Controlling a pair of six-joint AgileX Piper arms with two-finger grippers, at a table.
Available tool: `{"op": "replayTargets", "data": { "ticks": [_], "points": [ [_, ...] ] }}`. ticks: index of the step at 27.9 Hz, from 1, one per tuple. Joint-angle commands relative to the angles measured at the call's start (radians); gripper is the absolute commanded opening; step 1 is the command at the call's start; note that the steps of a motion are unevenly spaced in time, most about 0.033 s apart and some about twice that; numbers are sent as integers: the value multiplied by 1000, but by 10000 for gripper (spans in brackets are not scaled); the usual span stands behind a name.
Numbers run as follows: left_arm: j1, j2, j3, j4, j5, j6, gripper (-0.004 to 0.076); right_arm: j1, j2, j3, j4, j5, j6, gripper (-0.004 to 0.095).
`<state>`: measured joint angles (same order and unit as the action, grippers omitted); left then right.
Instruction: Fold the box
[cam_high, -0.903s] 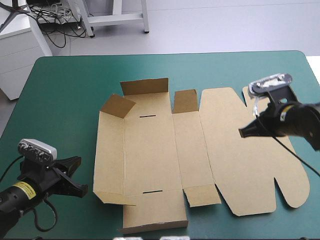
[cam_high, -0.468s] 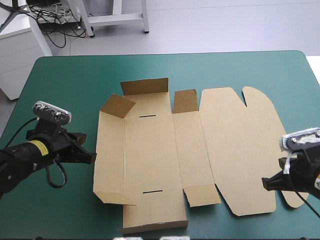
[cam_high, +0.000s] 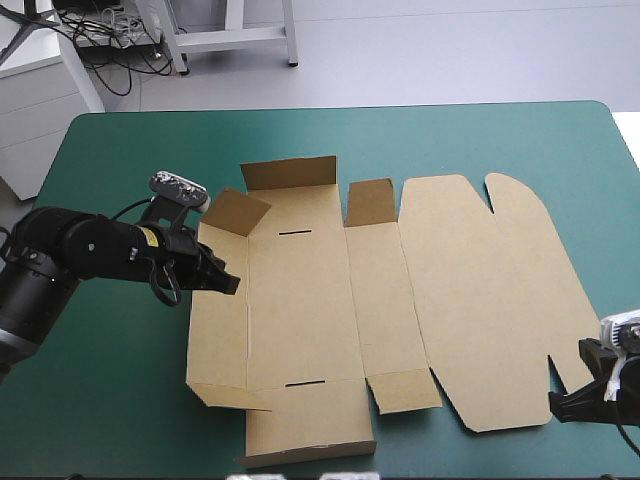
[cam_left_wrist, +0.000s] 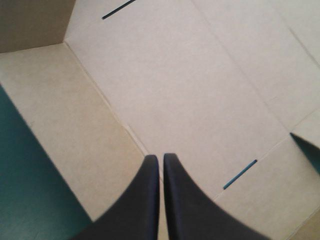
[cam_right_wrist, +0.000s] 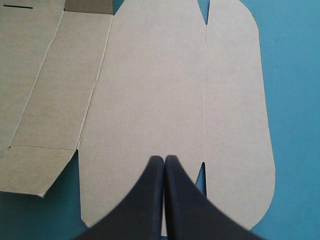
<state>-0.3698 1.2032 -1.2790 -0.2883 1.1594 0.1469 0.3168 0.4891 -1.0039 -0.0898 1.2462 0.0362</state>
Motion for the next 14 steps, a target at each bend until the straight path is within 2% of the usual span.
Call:
{"op": "replayTargets", "data": {
  "ticks": [1, 5, 11, 14],
  "points": [
    [84, -6, -66, -187, -7, 89, 17, -3, 4, -13, -15, 7, -6, -19],
    [260, 1, -75, -358, 126, 210, 16, -3, 4, 5, -15, 7, -6, -20],
    [560, -1, -75, -365, 126, 223, 17, -3, 4, 51, -11, 7, -6, -20],
    [646, -1, -75, -363, 126, 199, 60, -3, 4, 54, -15, 7, -6, -20]
  ]
}}
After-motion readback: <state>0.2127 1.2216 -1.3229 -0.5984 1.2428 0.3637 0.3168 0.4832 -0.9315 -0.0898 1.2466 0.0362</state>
